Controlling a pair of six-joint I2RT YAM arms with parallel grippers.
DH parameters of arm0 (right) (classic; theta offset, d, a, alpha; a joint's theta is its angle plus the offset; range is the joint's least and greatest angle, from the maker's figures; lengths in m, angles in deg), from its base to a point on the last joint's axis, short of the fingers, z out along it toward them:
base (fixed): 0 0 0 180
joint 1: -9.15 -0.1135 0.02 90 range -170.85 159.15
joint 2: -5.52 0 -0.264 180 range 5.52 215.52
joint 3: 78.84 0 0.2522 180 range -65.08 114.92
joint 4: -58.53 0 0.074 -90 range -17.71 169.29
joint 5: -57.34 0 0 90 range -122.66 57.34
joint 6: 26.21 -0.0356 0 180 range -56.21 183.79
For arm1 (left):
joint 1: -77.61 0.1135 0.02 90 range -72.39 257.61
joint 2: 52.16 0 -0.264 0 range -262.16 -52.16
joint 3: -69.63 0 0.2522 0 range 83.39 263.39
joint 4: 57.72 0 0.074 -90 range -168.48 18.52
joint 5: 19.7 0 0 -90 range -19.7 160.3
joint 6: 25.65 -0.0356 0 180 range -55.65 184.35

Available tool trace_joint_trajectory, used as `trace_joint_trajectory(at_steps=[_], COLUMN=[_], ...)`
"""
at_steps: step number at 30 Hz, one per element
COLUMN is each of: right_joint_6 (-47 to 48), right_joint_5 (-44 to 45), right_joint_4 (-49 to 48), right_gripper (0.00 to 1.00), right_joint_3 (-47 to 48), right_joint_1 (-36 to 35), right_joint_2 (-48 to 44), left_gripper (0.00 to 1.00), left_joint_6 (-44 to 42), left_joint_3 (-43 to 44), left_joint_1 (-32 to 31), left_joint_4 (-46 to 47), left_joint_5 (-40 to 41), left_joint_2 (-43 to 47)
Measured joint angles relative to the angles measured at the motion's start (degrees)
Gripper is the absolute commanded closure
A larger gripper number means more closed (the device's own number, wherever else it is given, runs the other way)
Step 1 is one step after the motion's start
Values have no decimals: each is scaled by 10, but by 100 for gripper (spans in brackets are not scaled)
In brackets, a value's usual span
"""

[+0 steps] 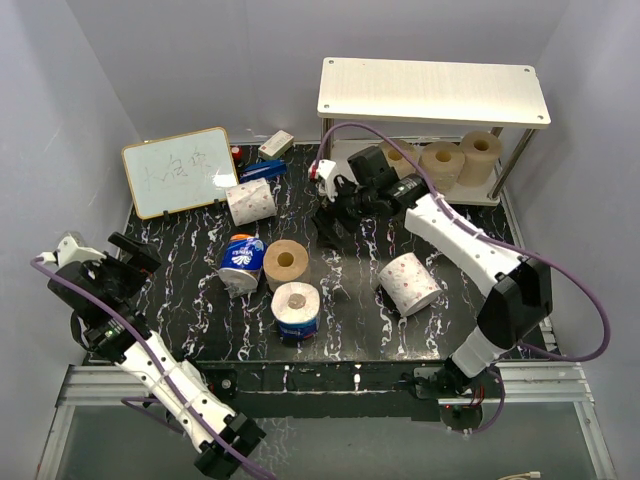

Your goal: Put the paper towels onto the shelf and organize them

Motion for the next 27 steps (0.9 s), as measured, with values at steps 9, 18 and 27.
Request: trace_joint_trajectory(at_steps=[9, 18, 27], right_joint_6=[-246, -253, -228], right_joint_5=[-61, 52, 86], right_joint_4=[-197, -259, -223], right_gripper=[14, 22, 47], right_joint_3=[-65, -55, -12], right_joint_1=[-5, -76, -78], right_joint_2=[9, 126, 200], left_gripper=[2, 2, 2], left_joint_6=[4, 5, 5], left_joint_3=[0, 0, 0], left_joint_1=[3, 6, 6], left_joint_4=[0, 0, 0], left_joint_5=[14, 17, 17], left_joint_2=[1, 17, 17])
